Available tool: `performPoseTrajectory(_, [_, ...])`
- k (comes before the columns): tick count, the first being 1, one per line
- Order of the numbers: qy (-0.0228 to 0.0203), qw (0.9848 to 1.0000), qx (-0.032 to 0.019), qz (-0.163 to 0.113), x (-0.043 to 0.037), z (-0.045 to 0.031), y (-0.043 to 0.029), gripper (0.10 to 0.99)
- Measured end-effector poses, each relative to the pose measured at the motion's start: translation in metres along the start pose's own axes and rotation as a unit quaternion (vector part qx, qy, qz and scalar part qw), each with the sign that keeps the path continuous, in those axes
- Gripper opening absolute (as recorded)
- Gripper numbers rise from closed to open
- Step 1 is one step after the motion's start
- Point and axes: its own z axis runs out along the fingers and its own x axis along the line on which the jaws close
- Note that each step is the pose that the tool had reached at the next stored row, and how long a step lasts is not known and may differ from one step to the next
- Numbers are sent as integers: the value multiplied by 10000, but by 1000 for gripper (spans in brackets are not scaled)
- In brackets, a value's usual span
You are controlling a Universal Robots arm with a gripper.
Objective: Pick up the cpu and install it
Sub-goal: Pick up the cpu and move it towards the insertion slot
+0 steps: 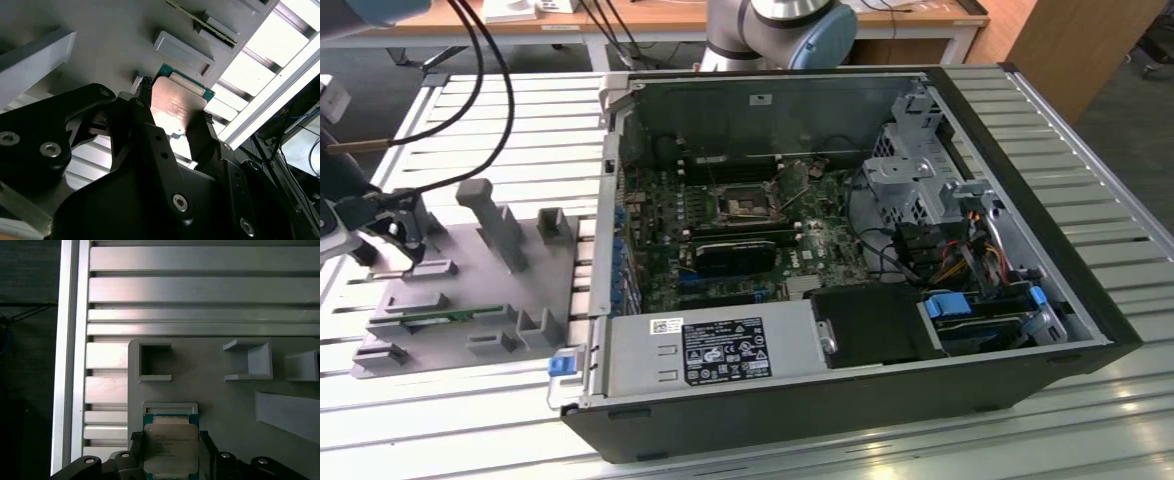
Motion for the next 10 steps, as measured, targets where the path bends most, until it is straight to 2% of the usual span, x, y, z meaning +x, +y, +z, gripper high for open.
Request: performPoseTrajectory(10, [0, 10000, 0, 0, 1, -54, 5, 525])
